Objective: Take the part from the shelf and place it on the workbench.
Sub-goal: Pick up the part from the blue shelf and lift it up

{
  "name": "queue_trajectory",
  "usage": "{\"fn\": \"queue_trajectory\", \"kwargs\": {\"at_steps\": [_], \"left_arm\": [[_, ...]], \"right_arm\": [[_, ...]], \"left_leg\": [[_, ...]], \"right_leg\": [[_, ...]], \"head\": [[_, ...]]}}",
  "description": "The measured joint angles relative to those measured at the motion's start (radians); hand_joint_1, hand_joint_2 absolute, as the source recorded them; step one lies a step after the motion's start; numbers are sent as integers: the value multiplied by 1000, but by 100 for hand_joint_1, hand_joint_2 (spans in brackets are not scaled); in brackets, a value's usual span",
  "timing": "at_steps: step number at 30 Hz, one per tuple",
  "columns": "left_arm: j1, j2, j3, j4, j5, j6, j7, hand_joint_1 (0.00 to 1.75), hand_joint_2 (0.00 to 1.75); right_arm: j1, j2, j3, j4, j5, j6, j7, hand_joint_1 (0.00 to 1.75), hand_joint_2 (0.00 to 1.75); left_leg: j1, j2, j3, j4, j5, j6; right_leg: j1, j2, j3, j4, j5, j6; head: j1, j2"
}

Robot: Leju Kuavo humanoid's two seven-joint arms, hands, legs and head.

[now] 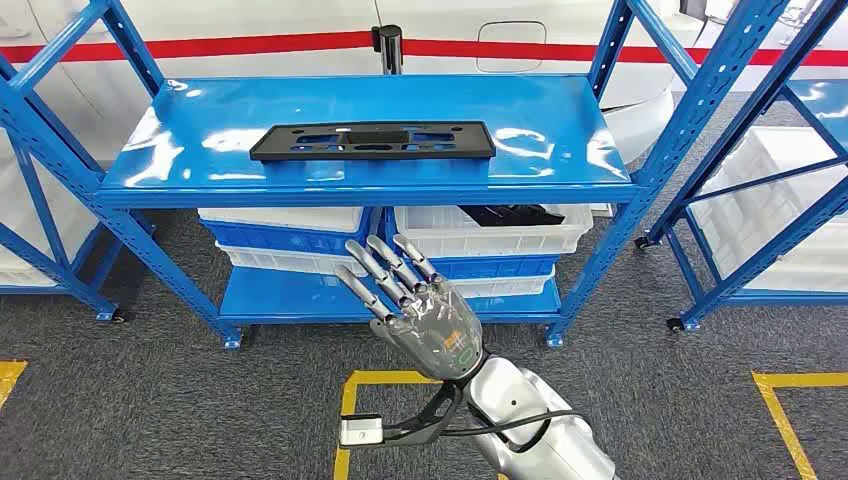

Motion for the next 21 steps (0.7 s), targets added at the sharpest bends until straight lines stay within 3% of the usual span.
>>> {"fn": "queue_trajectory", "kwargs": {"at_steps": [11,15,17,19,20,21], "left_arm": [[-1,21,0,0,0,-5,3,0,0],[-2,31,0,0,0,-4,2,0,0],[-2,33,0,0,0,-2,2,0,0],[-2,34,1,0,1,-1,2,0,0],[-2,34,1,1,1,0,1,0,0],[-2,34,1,2,1,1,0,0,0]], "right_arm": [[-2,6,-10,0,-20,-12,-3,0,175],[-3,9,-11,-4,-28,-14,-11,0,175],[-3,8,-12,-6,-33,-18,-15,0,175],[2,5,-12,-5,-36,-21,-17,0,175],[5,3,-12,-5,-37,-21,-17,0,175],[8,2,-12,-5,-38,-22,-18,0,175]], "left_leg": [[-1,-1,-6,9,-2,3],[5,1,2,-7,7,21],[10,3,10,-22,16,31],[9,4,9,-23,18,33],[9,4,8,-22,17,33],[9,3,9,-22,17,32]], "right_leg": [[-7,0,-1,-2,4,6],[-2,0,-8,5,0,13],[2,-1,-53,87,-36,5],[2,-1,-133,234,-88,-3],[2,-1,-167,291,-101,-2],[2,-1,-183,309,-96,4]], "head": [[0,0],[1,0],[3,0],[4,0],[5,0],[5,0]]}}
